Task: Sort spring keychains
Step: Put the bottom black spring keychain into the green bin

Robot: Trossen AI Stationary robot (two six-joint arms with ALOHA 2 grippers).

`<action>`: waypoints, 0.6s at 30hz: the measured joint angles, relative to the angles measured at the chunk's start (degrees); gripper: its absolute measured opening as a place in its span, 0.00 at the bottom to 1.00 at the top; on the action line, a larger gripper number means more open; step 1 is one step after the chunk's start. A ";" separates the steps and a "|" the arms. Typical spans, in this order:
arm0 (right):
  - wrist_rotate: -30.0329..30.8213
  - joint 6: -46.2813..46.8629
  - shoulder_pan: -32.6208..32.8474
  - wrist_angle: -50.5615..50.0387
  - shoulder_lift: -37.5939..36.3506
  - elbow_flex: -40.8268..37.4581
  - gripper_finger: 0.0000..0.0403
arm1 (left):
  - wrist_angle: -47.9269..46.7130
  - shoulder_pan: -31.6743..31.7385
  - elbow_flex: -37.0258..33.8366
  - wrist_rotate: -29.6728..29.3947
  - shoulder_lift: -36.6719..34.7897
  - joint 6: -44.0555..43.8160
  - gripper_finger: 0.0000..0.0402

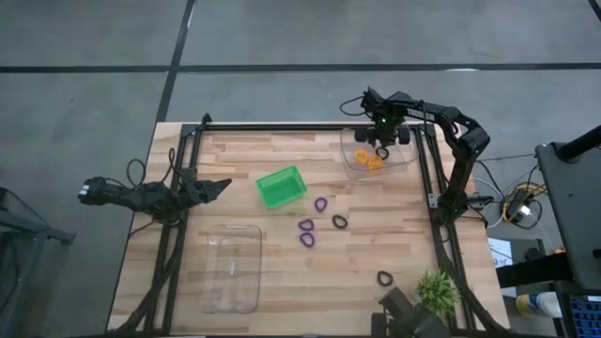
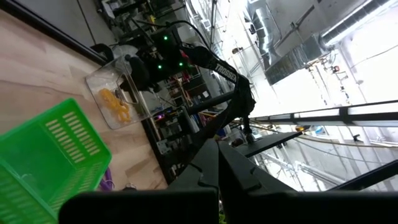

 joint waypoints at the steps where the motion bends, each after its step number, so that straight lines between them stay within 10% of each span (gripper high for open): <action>1: 0.03 0.87 -0.03 0.55 -0.01 -0.23 0.32 | 0.00 0.02 0.00 0.00 0.02 -0.03 0.00; 18: 1.40 2.65 0.04 6.25 -0.02 -5.83 0.29 | -0.02 0.01 0.00 0.00 0.00 -0.16 0.00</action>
